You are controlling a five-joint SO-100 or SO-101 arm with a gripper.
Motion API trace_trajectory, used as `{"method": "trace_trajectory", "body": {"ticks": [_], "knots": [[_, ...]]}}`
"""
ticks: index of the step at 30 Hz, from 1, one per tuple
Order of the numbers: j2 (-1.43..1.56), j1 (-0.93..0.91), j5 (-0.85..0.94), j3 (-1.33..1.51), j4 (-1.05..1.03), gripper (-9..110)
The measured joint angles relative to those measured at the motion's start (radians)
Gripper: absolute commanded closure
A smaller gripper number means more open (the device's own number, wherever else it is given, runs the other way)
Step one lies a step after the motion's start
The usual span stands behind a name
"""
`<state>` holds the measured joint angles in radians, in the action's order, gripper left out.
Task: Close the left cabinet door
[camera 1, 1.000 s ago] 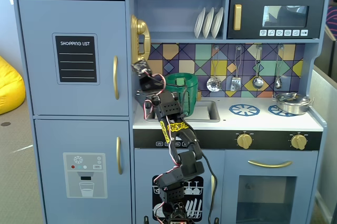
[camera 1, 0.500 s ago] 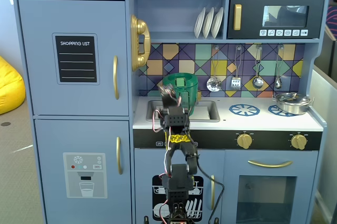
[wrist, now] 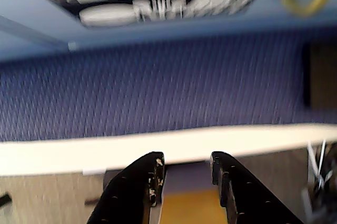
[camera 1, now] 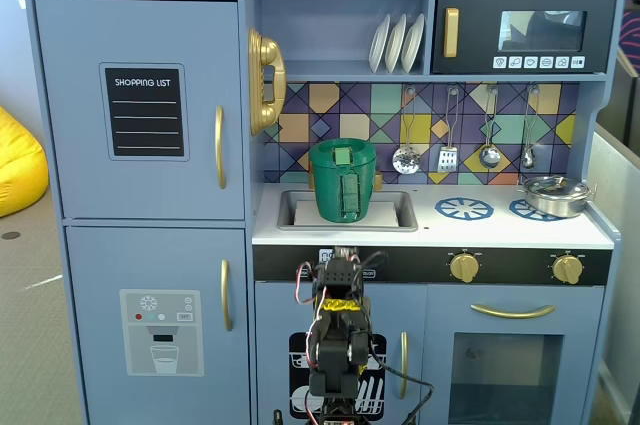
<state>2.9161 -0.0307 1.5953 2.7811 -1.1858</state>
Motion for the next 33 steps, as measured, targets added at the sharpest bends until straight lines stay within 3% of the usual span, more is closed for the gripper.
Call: {"method": "trace_trajectory", "body": {"ticks": [12,33], "knots": [[0.173,0.0,-0.034,0.218,-0.061,101],[0.262,0.031,-0.1,0.221,-0.156,101]]}}
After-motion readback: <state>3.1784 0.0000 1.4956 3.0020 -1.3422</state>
